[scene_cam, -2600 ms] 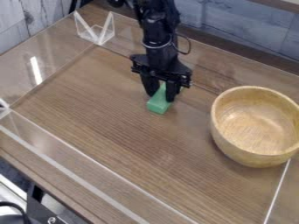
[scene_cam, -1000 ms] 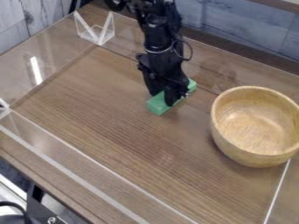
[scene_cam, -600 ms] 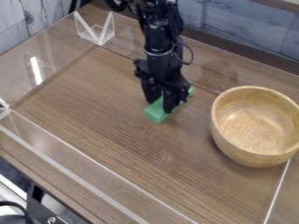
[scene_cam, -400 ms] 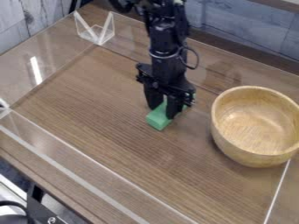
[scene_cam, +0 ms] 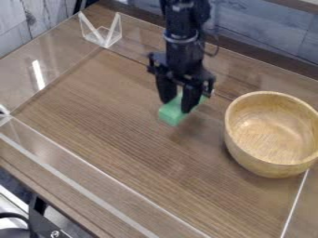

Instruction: Put green stick into wooden bowl

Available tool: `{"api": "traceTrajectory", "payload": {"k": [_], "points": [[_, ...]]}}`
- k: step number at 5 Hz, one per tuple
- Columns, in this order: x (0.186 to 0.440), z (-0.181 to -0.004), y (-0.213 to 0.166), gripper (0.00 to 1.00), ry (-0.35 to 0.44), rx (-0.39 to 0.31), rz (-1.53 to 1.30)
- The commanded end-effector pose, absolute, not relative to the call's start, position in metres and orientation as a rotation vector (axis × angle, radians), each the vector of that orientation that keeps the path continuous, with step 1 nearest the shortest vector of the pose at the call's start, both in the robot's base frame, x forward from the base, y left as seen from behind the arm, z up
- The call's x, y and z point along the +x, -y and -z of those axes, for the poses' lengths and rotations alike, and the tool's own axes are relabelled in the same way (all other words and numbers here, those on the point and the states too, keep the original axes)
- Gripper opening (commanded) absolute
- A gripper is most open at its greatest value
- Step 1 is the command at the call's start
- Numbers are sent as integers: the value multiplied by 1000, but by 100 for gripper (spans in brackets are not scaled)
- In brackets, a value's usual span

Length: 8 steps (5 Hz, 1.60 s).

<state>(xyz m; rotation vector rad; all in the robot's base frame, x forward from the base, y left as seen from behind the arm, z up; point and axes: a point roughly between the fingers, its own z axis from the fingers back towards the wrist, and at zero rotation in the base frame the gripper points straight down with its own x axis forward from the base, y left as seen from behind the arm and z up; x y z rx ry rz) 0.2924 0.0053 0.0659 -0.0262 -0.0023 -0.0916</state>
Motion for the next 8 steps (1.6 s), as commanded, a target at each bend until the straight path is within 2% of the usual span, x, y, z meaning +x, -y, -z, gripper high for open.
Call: {"api": "traceTrajectory", "payload": {"k": [1,3,4,6,8], "points": [[310,-98,4,0,87,-19,69],[322,-107,54,0,105,-37,11],[325,-106,72,0,107,-39,-44],[327,-119,95,0,106,-53,52],[323,-105,100,0,99,-56,-46]]}}
